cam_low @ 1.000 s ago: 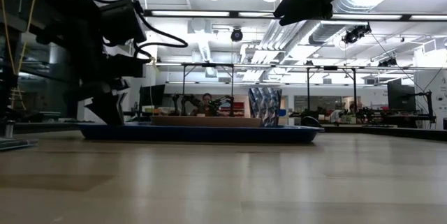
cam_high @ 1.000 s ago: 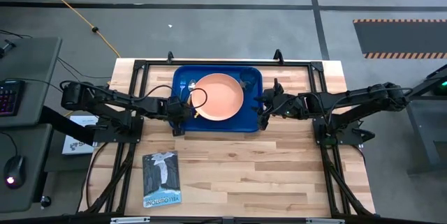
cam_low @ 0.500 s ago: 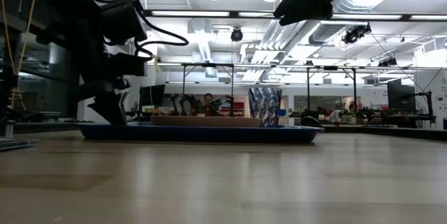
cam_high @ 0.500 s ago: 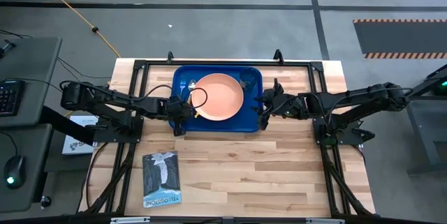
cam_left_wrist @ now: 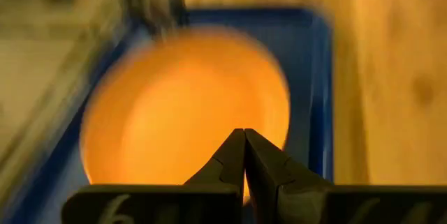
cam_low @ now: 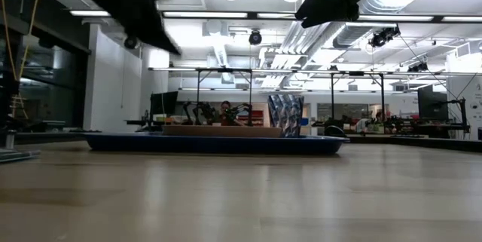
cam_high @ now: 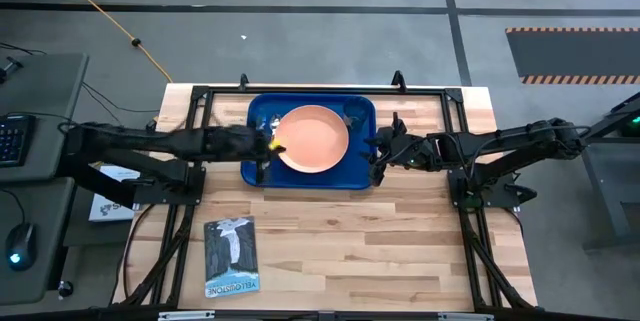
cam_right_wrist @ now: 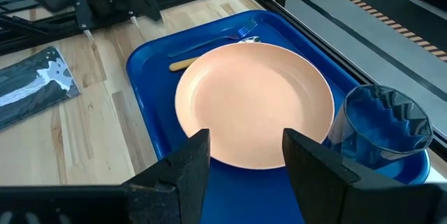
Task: Pick and place plate/cup/fork/spoon on tray
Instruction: Return to Home Position
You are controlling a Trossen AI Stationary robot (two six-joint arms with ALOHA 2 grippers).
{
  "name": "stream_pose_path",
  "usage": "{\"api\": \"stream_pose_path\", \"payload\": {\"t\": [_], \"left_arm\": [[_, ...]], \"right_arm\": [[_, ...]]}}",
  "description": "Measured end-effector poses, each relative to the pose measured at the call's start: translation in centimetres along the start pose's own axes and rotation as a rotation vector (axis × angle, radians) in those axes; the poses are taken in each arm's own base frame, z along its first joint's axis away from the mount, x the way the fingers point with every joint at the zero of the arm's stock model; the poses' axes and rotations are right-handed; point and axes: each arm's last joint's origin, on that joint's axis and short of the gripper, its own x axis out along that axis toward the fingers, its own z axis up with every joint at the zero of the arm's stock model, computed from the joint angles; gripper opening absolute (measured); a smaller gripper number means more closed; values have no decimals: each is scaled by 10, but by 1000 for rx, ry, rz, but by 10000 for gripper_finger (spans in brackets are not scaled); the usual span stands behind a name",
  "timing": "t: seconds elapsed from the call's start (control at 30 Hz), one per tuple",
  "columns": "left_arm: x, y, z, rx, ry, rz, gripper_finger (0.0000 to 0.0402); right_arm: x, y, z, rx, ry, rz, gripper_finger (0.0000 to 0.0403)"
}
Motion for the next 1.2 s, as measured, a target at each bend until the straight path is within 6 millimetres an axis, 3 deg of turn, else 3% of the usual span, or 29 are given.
{"api": "stream_pose_path", "payload": {"t": [0.17,0.37,0.47,0.63,0.9,1.2], "left_arm": [[-47,12,18,-7,-286,11,0],[-88,18,19,-29,-480,-33,0],[-88,13,4,-38,-575,-54,0],[-80,6,-42,-84,-688,-56,0],[-93,9,-89,-206,-762,-74,0],[-60,-3,-129,-275,-727,-120,0]], "right_arm": [[0,0,0,0,0,1,172],[0,0,0,0,2,7,172],[0,0,0,0,2,7,172],[0,1,0,0,6,14,172],[0,1,-1,-11,15,21,172],[-8,-4,-8,-62,96,48,172]]}}
